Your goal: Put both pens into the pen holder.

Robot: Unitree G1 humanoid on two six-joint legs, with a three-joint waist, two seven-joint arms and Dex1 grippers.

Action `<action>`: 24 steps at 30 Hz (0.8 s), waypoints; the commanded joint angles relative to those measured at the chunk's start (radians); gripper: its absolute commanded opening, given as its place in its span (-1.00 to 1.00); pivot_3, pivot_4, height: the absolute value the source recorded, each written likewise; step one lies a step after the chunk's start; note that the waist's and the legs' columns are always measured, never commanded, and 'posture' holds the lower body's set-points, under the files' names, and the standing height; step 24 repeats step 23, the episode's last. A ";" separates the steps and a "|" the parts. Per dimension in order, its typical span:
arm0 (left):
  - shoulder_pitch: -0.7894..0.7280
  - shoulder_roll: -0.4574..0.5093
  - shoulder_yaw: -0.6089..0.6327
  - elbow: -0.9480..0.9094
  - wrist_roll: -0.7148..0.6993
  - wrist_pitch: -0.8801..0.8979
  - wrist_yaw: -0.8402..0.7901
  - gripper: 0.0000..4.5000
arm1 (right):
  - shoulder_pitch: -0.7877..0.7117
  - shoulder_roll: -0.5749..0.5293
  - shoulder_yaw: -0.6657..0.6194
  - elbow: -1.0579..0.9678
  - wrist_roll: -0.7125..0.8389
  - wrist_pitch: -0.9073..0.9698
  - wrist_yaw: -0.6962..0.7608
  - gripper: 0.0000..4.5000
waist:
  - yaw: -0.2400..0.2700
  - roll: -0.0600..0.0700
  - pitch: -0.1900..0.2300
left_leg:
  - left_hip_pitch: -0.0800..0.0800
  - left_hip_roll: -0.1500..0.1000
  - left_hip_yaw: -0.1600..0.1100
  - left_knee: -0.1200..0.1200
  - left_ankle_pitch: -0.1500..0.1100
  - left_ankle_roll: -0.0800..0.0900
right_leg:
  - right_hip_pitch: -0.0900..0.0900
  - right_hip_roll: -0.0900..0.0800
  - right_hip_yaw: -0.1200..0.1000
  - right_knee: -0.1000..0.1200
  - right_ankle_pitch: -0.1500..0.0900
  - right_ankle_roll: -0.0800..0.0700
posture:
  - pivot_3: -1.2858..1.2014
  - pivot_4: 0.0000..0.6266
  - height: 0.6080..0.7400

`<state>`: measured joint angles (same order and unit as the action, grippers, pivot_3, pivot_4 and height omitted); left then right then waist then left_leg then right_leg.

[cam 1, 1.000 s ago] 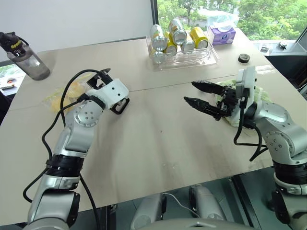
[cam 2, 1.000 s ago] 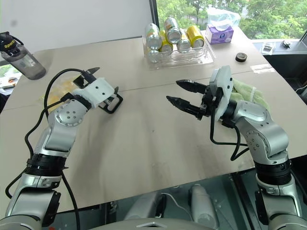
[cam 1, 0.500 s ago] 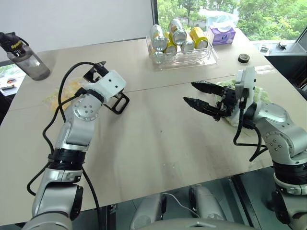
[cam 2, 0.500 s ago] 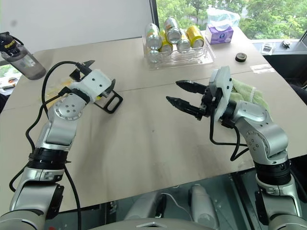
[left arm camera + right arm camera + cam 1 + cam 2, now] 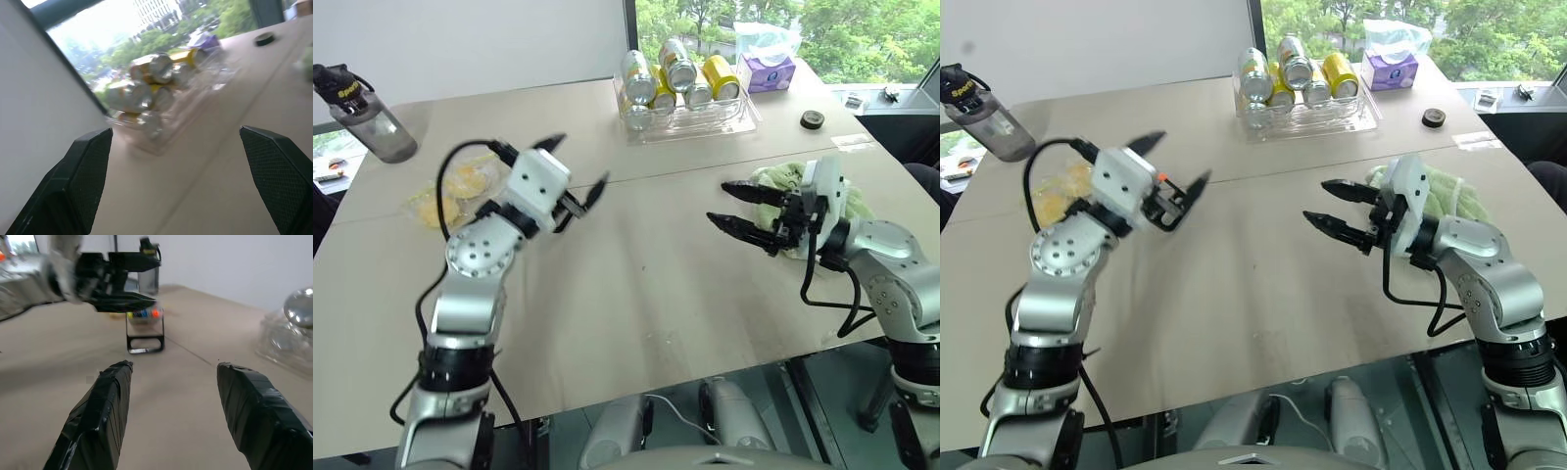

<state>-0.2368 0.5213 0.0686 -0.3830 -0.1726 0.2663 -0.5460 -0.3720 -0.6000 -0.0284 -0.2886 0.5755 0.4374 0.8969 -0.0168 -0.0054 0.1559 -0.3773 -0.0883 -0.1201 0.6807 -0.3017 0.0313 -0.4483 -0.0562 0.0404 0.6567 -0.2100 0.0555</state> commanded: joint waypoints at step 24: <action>0.679 -0.038 0.072 -0.219 -0.082 0.041 0.011 0.94 | 0.328 -0.007 -0.028 0.298 -0.217 -0.439 0.119 0.32 | 0.016 0.001 -0.001 | 0.003 0.001 0.002 0.001 0.000 0.000 | 0.003 0.000 0.001 0.001 0.000 -0.001 | 0.03 -0.52 0.99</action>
